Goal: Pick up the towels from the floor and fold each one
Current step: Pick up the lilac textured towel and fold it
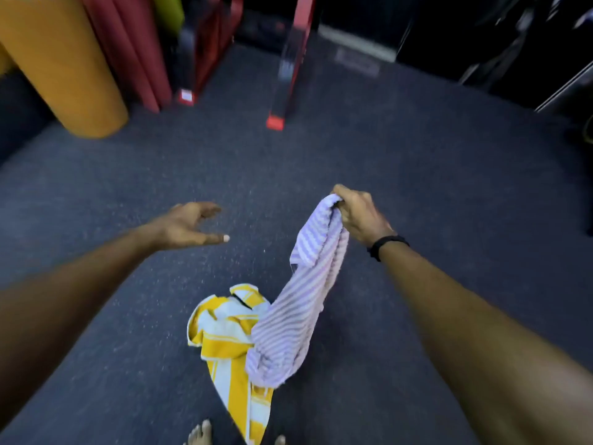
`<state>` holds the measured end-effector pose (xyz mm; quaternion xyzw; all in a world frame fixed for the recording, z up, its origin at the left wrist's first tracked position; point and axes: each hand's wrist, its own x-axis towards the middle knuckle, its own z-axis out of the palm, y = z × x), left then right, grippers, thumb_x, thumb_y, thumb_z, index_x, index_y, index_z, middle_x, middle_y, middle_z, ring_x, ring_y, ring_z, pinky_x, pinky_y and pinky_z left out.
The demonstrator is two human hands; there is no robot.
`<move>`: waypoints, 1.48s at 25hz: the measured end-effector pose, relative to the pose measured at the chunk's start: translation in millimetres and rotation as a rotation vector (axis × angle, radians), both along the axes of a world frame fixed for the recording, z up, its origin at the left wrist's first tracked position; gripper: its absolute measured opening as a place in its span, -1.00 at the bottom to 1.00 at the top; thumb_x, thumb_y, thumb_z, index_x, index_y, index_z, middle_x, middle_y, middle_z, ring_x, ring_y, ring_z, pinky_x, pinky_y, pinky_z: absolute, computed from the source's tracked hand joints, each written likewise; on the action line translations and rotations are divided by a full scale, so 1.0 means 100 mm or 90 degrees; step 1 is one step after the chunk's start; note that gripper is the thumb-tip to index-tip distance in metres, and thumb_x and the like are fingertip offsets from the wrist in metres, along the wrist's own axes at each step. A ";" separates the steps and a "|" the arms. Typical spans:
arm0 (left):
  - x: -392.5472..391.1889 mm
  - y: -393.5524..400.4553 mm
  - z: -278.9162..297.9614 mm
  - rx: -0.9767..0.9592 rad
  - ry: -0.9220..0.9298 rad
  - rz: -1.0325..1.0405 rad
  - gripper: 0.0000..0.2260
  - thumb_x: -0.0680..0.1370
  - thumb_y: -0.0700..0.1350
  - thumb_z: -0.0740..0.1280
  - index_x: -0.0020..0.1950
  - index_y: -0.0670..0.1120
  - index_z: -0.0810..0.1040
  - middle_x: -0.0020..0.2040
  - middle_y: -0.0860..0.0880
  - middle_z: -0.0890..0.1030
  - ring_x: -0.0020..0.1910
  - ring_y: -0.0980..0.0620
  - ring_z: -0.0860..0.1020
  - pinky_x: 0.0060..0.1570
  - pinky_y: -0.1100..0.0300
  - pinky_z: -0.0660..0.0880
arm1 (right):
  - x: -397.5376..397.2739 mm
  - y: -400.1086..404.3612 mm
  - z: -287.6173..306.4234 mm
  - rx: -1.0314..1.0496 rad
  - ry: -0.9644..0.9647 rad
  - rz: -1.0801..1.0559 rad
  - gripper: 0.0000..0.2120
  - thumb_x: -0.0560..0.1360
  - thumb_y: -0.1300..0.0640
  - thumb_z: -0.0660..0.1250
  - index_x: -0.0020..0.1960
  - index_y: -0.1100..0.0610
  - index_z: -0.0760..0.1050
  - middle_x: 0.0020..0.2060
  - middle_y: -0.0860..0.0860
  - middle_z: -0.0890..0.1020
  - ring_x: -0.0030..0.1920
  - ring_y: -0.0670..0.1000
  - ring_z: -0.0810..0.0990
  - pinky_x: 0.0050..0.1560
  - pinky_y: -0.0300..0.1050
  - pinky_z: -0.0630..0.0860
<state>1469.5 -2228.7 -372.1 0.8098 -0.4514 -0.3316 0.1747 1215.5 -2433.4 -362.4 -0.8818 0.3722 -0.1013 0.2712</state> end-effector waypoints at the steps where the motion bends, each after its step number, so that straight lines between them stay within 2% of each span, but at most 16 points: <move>1: 0.13 0.00 0.41 -0.029 0.005 -0.021 -0.33 0.43 0.03 0.47 0.46 -0.14 0.32 0.42 -0.11 0.42 0.39 0.00 0.40 0.32 0.23 0.28 | 0.08 -0.01 0.49 -0.020 -0.016 0.002 -0.83 0.42 0.28 0.09 -0.23 0.04 0.20 -0.32 0.00 0.36 -0.28 0.04 0.27 -0.31 0.02 0.34; 5: 0.37 0.20 2.12 -0.149 -0.069 0.000 -0.34 0.40 0.07 0.49 0.43 -0.07 0.37 0.36 -0.08 0.49 0.35 0.03 0.45 0.31 0.23 0.32 | 0.36 0.09 2.28 -0.142 -0.085 0.029 -0.92 0.52 0.22 0.09 -0.14 0.10 0.30 -0.27 0.10 0.51 -0.22 0.21 0.45 -0.24 0.11 0.46; 8: 0.51 0.45 3.18 -0.230 -0.130 0.016 -0.38 0.41 0.04 0.49 0.41 -0.07 0.40 0.31 -0.07 0.52 0.30 0.01 0.48 0.22 0.28 0.33 | 0.56 0.29 3.36 -0.217 -0.144 0.040 -0.91 0.56 0.20 0.13 -0.10 0.13 0.37 -0.25 0.12 0.54 -0.18 0.21 0.46 -0.21 0.04 0.41; 11: 0.54 0.91 4.15 -0.318 -0.203 0.059 -0.39 0.40 0.04 0.51 0.40 -0.06 0.43 0.30 -0.10 0.53 0.28 0.00 0.49 0.24 0.22 0.37 | 0.60 0.62 4.29 -0.290 -0.191 0.086 -0.88 0.57 0.14 0.17 -0.14 0.10 0.37 -0.28 0.10 0.53 -0.21 0.21 0.46 -0.21 0.04 0.41; 14: 0.52 1.21 4.57 -0.357 -0.234 0.072 -0.43 0.40 0.00 0.51 0.37 -0.07 0.45 0.24 -0.07 0.55 0.23 0.02 0.51 0.17 0.27 0.37 | 0.70 0.72 4.65 -0.346 -0.218 0.113 -0.85 0.59 0.07 0.18 -0.12 0.11 0.37 -0.28 0.09 0.54 -0.21 0.19 0.48 -0.19 0.06 0.42; 16: 0.41 1.59 4.83 -0.366 -0.256 0.119 -0.42 0.40 0.01 0.52 0.37 -0.05 0.45 0.21 -0.05 0.55 0.23 0.02 0.51 0.17 0.26 0.37 | 0.76 0.95 4.96 -0.352 -0.270 0.153 -0.84 0.60 0.08 0.18 -0.12 0.12 0.39 -0.26 0.10 0.55 -0.19 0.18 0.50 -0.20 0.04 0.39; 18: 0.30 2.01 5.07 -0.373 -0.285 0.171 -0.41 0.38 0.03 0.52 0.37 -0.04 0.45 0.20 -0.04 0.55 0.23 0.02 0.51 0.16 0.25 0.39 | 0.88 1.20 5.22 -0.370 -0.311 0.207 -0.86 0.59 0.05 0.17 -0.12 0.07 0.39 -0.22 0.15 0.58 -0.15 0.21 0.54 -0.16 0.08 0.45; 21: 0.03 2.71 5.21 -0.353 -0.348 0.263 -0.40 0.37 0.10 0.51 0.36 0.02 0.45 0.25 -0.05 0.55 0.25 0.02 0.49 0.22 0.21 0.38 | 1.04 1.67 5.43 -0.376 -0.344 0.329 -0.84 0.59 0.05 0.17 -0.14 0.05 0.40 -0.24 0.14 0.59 -0.14 0.21 0.55 -0.14 0.07 0.46; 27: -1.00 4.27 5.14 -0.283 -0.389 0.462 -0.34 0.34 0.17 0.51 0.37 -0.01 0.45 0.25 -0.02 0.55 0.24 0.04 0.50 0.32 0.13 0.39 | 1.15 2.98 5.41 -0.307 -0.369 0.571 -0.78 0.58 -0.01 0.17 -0.23 0.00 0.34 -0.35 0.01 0.50 -0.23 0.15 0.49 -0.18 0.05 0.41; 30: -1.62 5.19 5.10 -0.238 -0.415 0.571 -0.28 0.28 0.26 0.50 0.36 0.00 0.45 0.24 -0.02 0.56 0.21 0.06 0.52 0.29 0.15 0.41 | 1.12 3.85 5.38 -0.252 -0.401 0.678 -0.71 0.59 -0.01 0.20 -0.31 -0.14 0.33 -0.43 -0.05 0.42 -0.29 0.11 0.42 -0.23 -0.03 0.35; 32: -2.02 5.70 5.13 -0.221 -0.427 0.630 -0.24 0.23 0.31 0.48 0.34 0.02 0.46 0.23 -0.02 0.57 0.21 0.06 0.52 0.26 0.17 0.41 | 1.08 4.40 5.38 -0.221 -0.420 0.737 -0.74 0.58 -0.01 0.21 -0.28 -0.07 0.35 -0.43 -0.04 0.43 -0.29 0.12 0.44 -0.22 -0.03 0.37; 34: -2.52 6.26 5.16 -0.210 -0.449 0.698 -0.31 0.30 0.22 0.51 0.35 -0.01 0.46 0.23 -0.04 0.56 0.23 0.05 0.51 0.27 0.16 0.39 | 0.94 5.06 5.40 -0.196 -0.445 0.811 -0.71 0.59 0.01 0.22 -0.30 0.00 0.32 -0.45 -0.04 0.41 -0.32 0.07 0.41 -0.24 -0.05 0.36; 37: -3.30 7.14 5.15 -0.186 -0.469 0.812 -0.40 0.37 0.10 0.52 0.35 -0.01 0.46 0.24 -0.06 0.56 0.24 0.03 0.50 0.29 0.14 0.39 | 0.59 6.11 5.41 -0.162 -0.471 0.928 -0.66 0.59 0.05 0.25 -0.36 -0.05 0.31 -0.47 -0.09 0.37 -0.38 -0.07 0.33 -0.27 -0.11 0.30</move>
